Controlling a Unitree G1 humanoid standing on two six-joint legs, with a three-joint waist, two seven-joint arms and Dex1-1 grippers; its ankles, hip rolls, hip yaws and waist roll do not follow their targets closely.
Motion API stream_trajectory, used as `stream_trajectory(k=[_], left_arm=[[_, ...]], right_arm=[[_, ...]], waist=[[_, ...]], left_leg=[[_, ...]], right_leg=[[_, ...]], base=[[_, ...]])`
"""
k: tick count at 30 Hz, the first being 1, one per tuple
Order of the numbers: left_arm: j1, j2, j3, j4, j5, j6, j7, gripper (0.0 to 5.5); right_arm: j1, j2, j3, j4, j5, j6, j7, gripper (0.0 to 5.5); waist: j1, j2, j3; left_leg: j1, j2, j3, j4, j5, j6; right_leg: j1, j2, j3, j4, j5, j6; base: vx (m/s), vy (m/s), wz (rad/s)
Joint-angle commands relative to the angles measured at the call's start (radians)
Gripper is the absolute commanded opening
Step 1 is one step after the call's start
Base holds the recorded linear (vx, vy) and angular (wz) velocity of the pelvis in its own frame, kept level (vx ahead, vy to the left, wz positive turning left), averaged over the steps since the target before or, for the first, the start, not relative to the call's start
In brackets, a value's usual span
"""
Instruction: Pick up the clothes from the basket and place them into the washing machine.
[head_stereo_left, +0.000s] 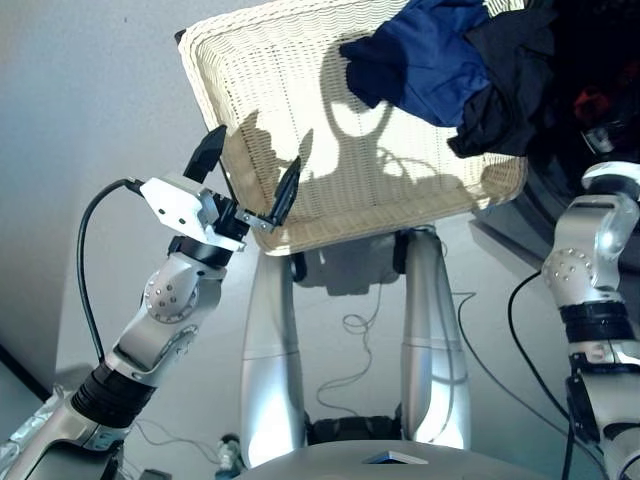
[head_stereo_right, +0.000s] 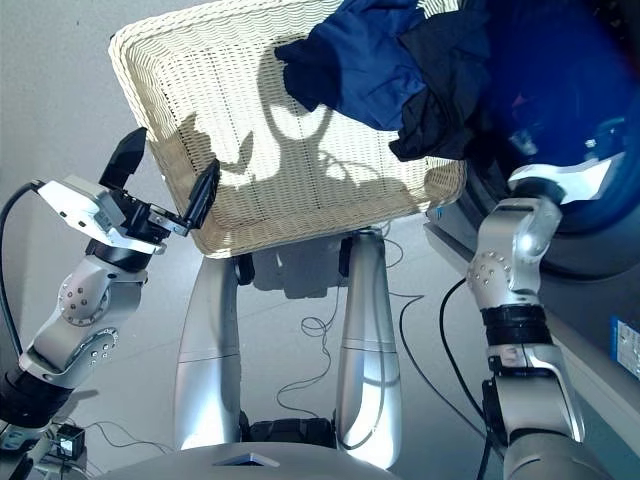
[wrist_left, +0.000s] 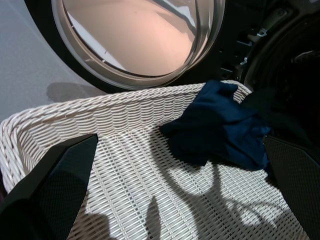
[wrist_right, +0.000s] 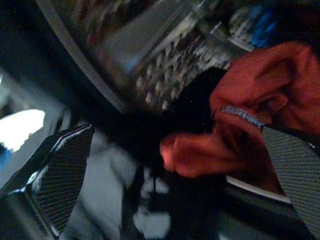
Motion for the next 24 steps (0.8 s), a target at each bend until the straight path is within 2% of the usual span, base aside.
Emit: stream_trajectory(k=[1,2,5,6,7,10,11,12,13,14,16,18,24], left_arm=[[0.048,0.01,0.019,-0.08,0.059,-0.054,0.004,5.5],[0.056,0.014,0.027,-0.079,0.07,-0.054,0.004,5.5],[0.069,0.014,0.039,-0.088,0.093,-0.067,0.029,5.5],[0.059,0.01,0.042,-0.093,0.099,-0.074,0.04,5.5],[0.06,0.01,0.044,-0.093,0.099,-0.074,0.04,5.5],[0.059,0.027,0.05,-0.101,0.088,-0.078,0.037,5.5],[0.061,0.026,0.054,-0.102,0.088,-0.077,0.037,5.5],[0.056,0.037,0.048,-0.107,0.075,-0.075,0.029,5.5],[0.055,0.041,0.048,-0.109,0.067,-0.073,0.024,5.5],[0.056,0.04,0.052,-0.11,0.066,-0.073,0.024,5.5],[0.046,0.049,0.038,-0.113,0.046,-0.064,0.007,5.5],[0.037,0.052,0.035,-0.112,0.041,-0.062,0.001,5.5],[-0.003,0.008,0.007,-0.085,0.021,-0.06,-0.001,5.5]], right_arm=[[0.106,0.008,0.122,-0.266,-0.305,-0.029,0.09,5.5],[0.116,-0.014,0.153,-0.305,-0.396,0.002,0.098,5.5],[0.111,-0.014,0.203,-0.362,-0.469,0.028,0.102,5.5],[0.051,-0.039,0.247,-0.382,-0.55,0.048,0.106,5.5],[0.049,-0.039,0.249,-0.381,-0.551,0.048,0.106,5.5],[-0.149,-0.141,0.368,-0.354,-0.643,0.13,0.135,5.5],[-0.154,-0.14,0.373,-0.351,-0.643,0.129,0.134,5.5],[-0.29,-0.18,0.44,-0.324,-0.665,0.162,0.15,5.5],[-0.352,-0.183,0.477,-0.295,-0.659,0.175,0.16,5.5],[-0.358,-0.181,0.482,-0.292,-0.659,0.174,0.159,5.5],[-0.495,-0.151,0.568,-0.19,-0.631,0.208,0.191,5.5],[-0.542,-0.131,0.601,-0.13,-0.628,0.218,0.203,5.5],[-0.651,0.022,0.65,0.214,-0.564,0.246,0.211,5.5]], waist=[[0.007,-0.043,-0.015],[0.009,-0.046,-0.015],[0.013,-0.051,-0.015],[0.02,-0.054,-0.015],[0.018,-0.054,-0.015],[0.039,-0.063,-0.015],[0.036,-0.063,-0.015],[0.048,-0.066,-0.015],[0.054,-0.065,-0.015],[0.051,-0.065,-0.015],[0.068,-0.061,-0.015],[0.074,-0.057,-0.015],[0.092,-0.037,-0.015]], left_leg=[[0.052,0.011,0.006,-0.03,-0.025,-0.017],[0.057,0.01,0.004,-0.029,-0.027,-0.017],[0.067,0.008,0.0,-0.029,-0.029,-0.015],[0.053,0.006,0.002,-0.043,0.007,-0.01],[0.053,0.005,0.002,-0.043,0.008,-0.01],[0.063,0.003,0.0,-0.044,0.008,-0.013],[0.062,0.003,0.0,-0.044,0.008,-0.013],[0.064,0.002,-0.001,-0.045,0.009,-0.015],[0.065,0.002,-0.002,-0.047,0.01,-0.015],[0.064,0.001,-0.002,-0.048,0.011,-0.015],[0.068,0.001,-0.003,-0.053,0.014,-0.016],[0.066,0.001,-0.003,-0.052,0.014,-0.016],[0.06,-0.003,-0.002,-0.054,0.02,-0.019]], right_leg=[[0.04,0.028,-0.064,-0.154,0.115,-0.019],[0.047,0.029,-0.066,-0.157,0.113,-0.019],[0.06,0.028,-0.071,-0.158,0.113,-0.018],[0.046,0.026,-0.075,-0.173,0.147,-0.022],[0.046,0.026,-0.075,-0.173,0.147,-0.022],[0.061,0.022,-0.08,-0.178,0.151,-0.022],[0.061,0.022,-0.08,-0.177,0.151,-0.022],[0.064,0.021,-0.082,-0.183,0.154,-0.023],[0.065,0.02,-0.083,-0.186,0.157,-0.023],[0.064,0.02,-0.083,-0.186,0.157,-0.023],[0.068,0.017,-0.084,-0.19,0.16,-0.025],[0.067,0.016,-0.084,-0.19,0.16,-0.026],[0.065,0.014,-0.084,-0.193,0.163,-0.03]], base=[[0.0,0.0,0.0],[0.0,0.0,0.0],[-0.029,-0.004,-0.016],[-0.086,-0.011,0.036],[-0.087,-0.017,0.093],[0.0,0.0,0.0],[0.0,0.0,0.0],[0.0,0.0,0.0],[0.0,0.0,0.0],[0.0,0.0,0.0],[0.0,0.0,0.0],[0.0,0.0,0.0],[0.0,0.0,0.0]])
